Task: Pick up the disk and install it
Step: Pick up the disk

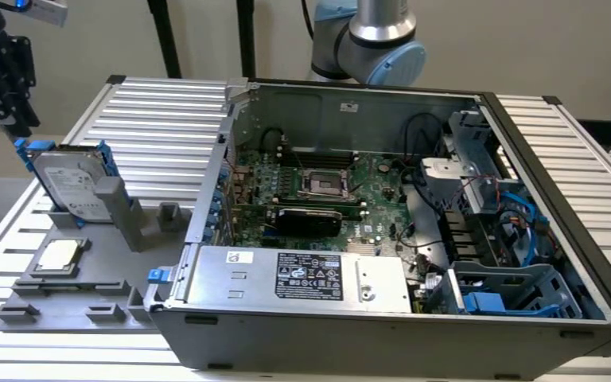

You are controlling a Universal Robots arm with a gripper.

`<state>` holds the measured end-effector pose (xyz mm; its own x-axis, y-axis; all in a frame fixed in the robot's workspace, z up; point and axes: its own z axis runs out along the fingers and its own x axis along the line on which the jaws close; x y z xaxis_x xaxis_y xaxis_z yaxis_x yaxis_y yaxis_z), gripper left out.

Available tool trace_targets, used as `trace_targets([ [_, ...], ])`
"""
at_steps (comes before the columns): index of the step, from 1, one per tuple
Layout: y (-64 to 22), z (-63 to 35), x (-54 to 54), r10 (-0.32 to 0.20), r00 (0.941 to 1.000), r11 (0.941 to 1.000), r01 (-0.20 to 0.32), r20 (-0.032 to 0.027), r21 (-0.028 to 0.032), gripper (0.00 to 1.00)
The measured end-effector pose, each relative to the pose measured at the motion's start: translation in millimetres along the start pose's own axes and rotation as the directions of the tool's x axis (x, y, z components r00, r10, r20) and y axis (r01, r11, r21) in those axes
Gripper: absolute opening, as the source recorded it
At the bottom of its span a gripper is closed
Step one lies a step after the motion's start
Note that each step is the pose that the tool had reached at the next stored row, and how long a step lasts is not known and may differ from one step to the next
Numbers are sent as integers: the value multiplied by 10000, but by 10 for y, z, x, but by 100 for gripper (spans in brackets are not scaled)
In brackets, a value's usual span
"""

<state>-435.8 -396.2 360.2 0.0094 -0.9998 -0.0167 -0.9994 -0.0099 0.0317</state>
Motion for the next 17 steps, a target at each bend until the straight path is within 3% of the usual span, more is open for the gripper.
trace_targets([
  [1,0,0,0,0,10000,10000,0,4,0,30],
  [2,0,0,0,-1,10000,10000,1,14,0,30],
  [3,0,0,0,-1,10000,10000,1,24,0,42],
  [5,0,0,0,-1,10000,10000,1,44,0,42],
  [6,0,2,0,-2,10000,10000,2,56,1,48],
  [17,-5,172,3,-7,9997,10000,7,235,9,48],
])
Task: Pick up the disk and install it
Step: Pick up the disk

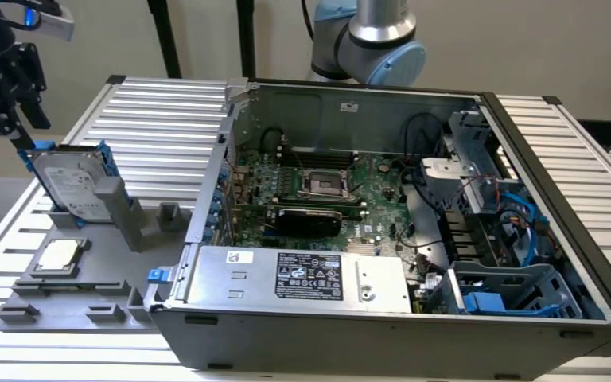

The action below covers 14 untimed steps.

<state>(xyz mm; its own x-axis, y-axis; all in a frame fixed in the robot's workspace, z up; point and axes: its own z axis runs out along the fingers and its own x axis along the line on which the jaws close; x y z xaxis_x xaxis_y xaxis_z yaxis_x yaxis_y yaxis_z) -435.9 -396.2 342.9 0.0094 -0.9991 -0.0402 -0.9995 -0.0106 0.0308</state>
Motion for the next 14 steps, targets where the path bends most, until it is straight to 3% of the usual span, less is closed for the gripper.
trace_targets([
  [9,-5,144,4,16,9997,10000,-16,241,5,48],
  [14,-7,233,8,250,9993,9997,-250,290,14,48],
])
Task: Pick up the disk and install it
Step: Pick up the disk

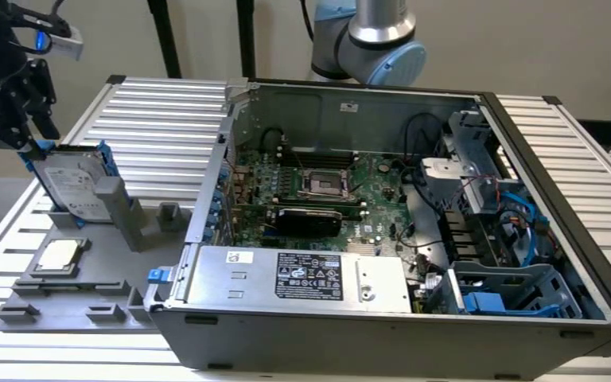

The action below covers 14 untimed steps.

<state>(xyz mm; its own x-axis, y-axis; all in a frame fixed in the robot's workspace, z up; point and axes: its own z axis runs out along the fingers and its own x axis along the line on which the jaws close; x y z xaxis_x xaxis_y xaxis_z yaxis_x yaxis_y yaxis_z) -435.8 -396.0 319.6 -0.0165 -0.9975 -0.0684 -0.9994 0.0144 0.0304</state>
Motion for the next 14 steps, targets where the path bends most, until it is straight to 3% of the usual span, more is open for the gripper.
trace_targets([
  [5,-3,91,7,300,9995,9995,-300,10,19,48],
  [14,1,234,29,327,9995,9995,-327,39,21,48],
])
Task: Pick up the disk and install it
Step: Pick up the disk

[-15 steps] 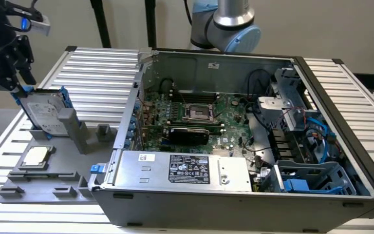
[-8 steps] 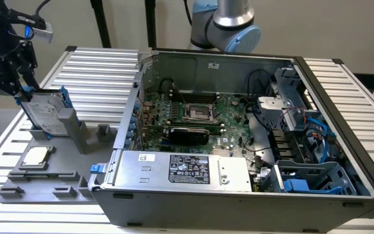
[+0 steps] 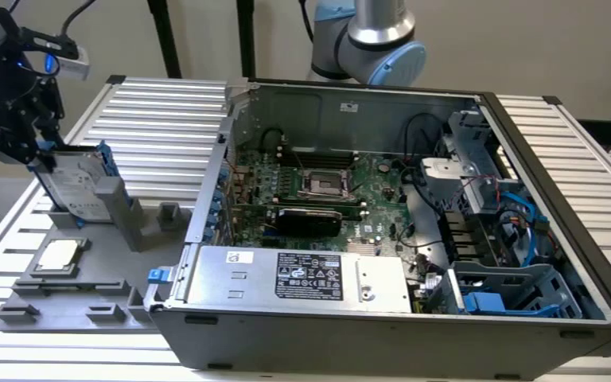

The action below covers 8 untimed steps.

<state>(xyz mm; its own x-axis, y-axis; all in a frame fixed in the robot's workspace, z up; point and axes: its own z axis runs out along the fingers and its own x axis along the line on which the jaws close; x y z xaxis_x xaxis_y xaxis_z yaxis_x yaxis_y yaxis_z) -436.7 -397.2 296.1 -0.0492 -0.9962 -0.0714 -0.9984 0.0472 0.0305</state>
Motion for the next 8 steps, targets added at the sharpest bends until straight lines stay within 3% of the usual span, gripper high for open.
trace_targets([
  [8,31,71,9,-57,10000,10000,57,32,-4,48],
])
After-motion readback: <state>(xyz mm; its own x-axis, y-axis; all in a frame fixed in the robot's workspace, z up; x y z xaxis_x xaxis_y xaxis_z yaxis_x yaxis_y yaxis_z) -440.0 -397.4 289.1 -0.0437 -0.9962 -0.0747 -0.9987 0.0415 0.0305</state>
